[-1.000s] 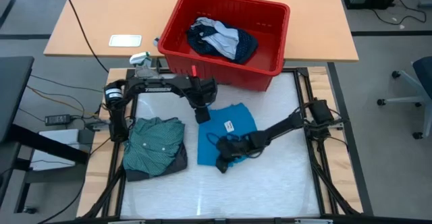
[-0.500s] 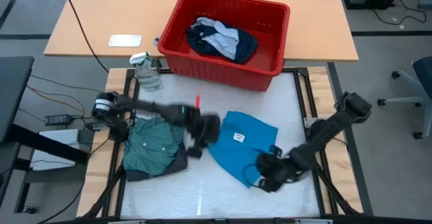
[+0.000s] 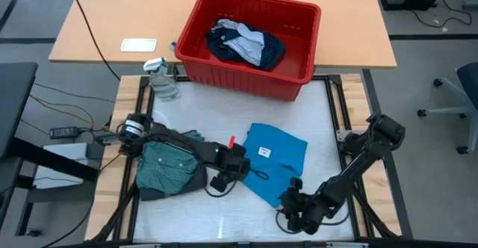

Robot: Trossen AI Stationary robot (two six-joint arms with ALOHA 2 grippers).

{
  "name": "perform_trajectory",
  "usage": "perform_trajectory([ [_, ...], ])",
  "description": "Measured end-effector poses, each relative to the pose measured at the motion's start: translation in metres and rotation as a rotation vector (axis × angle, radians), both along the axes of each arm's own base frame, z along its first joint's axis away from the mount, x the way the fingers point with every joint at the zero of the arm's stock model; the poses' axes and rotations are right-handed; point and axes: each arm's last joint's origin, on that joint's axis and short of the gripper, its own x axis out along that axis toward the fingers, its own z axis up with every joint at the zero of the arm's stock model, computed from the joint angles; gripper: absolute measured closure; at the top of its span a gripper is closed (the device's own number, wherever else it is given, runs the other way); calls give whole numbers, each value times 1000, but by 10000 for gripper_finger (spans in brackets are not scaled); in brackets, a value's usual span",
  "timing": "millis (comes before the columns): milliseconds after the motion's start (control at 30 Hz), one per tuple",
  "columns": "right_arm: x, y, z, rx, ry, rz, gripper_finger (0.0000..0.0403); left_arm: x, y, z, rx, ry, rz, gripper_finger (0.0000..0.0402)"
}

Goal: Fold laundry
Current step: Fold the light blue shorts

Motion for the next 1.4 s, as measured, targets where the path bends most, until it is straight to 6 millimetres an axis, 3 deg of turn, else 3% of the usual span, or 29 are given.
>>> perform_trajectory([
  [167, 15, 2, -22, 42, 27, -16, 189, 6, 8, -16, 99, 12, -7, 193],
  [300, 21, 1, -38, 101, 69, -80, 211, 9, 14, -24, 59, 45, -19, 216],
  [400, 23, -1, -39, 176, 102, -169, 257, 9, 14, -26, 54, 52, -7, 256],
  [500, 19, -3, -34, 208, 139, -198, 343, 9, 14, -24, 37, 45, 0, 320],
  [533, 17, -4, -30, 223, 157, -190, 371, 9, 12, -23, 12, 41, -8, 346],
  [600, 14, -4, -20, 281, 198, -157, 387, 8, 10, -17, -73, 44, -16, 383],
  [700, 10, -3, 8, 418, 212, -77, 388, 5, 3, 1, -249, 71, -32, 385],
  [800, 3, -9, 43, 486, 136, -14, 396, 6, -1, 32, -372, 66, -59, 382],
  [933, -12, -39, 74, 368, 63, -120, 397, 17, 5, 70, -390, -29, -71, 382],
  [1033, -21, -72, 81, 242, 102, -244, 398, 28, 24, 92, -362, -132, -31, 382],
  [1133, -29, -101, 79, 182, 170, -336, 400, 35, 56, 92, -339, -172, 33, 382],
  [1267, -41, -131, 57, 153, 240, -448, 400, 35, 101, 70, -334, -133, 146, 382],
  [1400, -47, -152, 26, 179, 236, -540, 400, 27, 134, 24, -349, -84, 270, 378],
])
